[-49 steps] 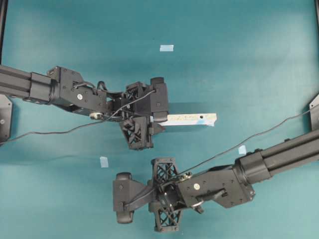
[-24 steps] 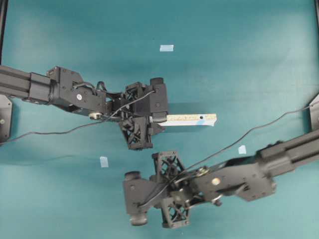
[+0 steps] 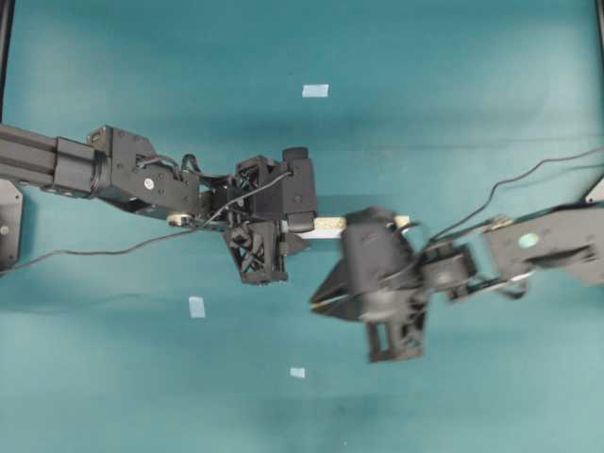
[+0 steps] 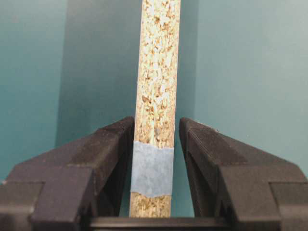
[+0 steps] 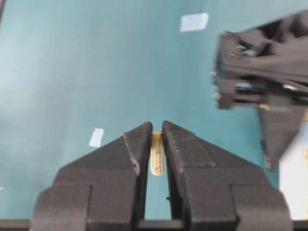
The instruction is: Move the wooden board into place and insert the rod into its hole.
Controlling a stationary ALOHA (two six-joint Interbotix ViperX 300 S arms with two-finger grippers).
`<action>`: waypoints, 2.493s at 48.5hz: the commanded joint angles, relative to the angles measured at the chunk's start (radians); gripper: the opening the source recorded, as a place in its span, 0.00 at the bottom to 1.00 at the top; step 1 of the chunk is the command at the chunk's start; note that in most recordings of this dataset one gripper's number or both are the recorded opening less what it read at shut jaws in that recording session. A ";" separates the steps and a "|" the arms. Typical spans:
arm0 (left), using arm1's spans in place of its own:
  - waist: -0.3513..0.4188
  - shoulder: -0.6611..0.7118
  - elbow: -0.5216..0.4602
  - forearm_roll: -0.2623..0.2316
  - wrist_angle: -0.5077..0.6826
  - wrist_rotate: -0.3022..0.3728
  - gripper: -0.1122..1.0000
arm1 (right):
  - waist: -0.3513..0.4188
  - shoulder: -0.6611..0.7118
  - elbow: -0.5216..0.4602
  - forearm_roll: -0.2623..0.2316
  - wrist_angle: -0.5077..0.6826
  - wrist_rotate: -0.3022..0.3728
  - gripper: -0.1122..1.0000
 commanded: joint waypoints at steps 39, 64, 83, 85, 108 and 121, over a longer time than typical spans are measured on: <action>-0.005 -0.029 -0.014 -0.002 -0.009 -0.006 0.47 | -0.255 -0.314 0.387 -0.008 -0.416 -0.114 0.21; -0.006 -0.017 -0.006 -0.002 -0.011 -0.006 0.44 | -0.331 -0.144 0.495 0.006 -0.785 -0.216 0.21; -0.006 -0.008 0.003 0.000 -0.011 -0.006 0.32 | -0.347 0.031 0.546 0.035 -1.072 -0.275 0.21; -0.006 -0.005 0.003 -0.002 -0.011 -0.006 0.32 | -0.347 0.040 0.543 0.035 -1.086 -0.276 0.21; -0.002 0.021 -0.008 -0.002 -0.011 -0.009 0.32 | -0.347 0.066 0.551 0.035 -1.143 -0.278 0.21; 0.005 0.021 -0.005 -0.002 -0.011 -0.009 0.32 | -0.339 0.132 0.545 0.031 -1.181 -0.278 0.21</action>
